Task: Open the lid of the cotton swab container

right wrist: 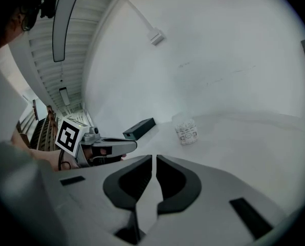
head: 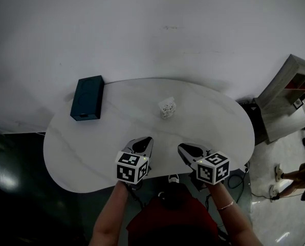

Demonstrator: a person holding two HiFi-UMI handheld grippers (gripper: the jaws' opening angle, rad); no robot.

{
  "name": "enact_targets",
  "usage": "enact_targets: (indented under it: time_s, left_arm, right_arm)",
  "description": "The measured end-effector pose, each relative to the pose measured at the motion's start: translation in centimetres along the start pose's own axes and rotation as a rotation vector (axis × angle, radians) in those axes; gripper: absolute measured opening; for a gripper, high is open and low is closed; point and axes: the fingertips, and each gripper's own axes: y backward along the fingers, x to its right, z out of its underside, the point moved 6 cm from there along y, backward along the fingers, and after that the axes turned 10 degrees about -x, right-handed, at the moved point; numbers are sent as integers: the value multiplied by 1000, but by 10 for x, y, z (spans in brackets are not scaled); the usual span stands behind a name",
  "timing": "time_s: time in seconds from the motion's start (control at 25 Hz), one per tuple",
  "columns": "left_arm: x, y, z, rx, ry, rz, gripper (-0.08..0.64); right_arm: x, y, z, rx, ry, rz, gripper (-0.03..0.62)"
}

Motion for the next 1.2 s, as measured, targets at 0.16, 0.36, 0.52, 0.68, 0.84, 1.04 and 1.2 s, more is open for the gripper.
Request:
enact_targets:
  time_s: [0.16, 0.36, 0.52, 0.68, 0.84, 1.04, 1.2]
  left_arm:
    - [14, 12, 1, 22, -9, -10, 25]
    - [28, 25, 5, 47, -12, -29, 25]
    - [38, 38, 8, 70, -20, -46, 25]
    - [46, 49, 11, 86, -24, -48, 25]
    - [54, 59, 12, 102, -25, -36, 25]
    - [61, 66, 11, 118, -39, -58, 25]
    - [65, 72, 14, 140, -23, -66, 25]
  right_arm:
    - [-9, 12, 3, 39, 9, 12, 27]
    - [-20, 25, 4, 87, 14, 36, 18]
    - [-31, 34, 8, 101, 39, 62, 15]
    - [-41, 43, 8, 160, 65, 96, 15]
    - [-50, 53, 7, 197, 102, 128, 15]
    - [-53, 61, 12, 204, 115, 170, 15]
    - [-57, 66, 15, 211, 132, 196, 15]
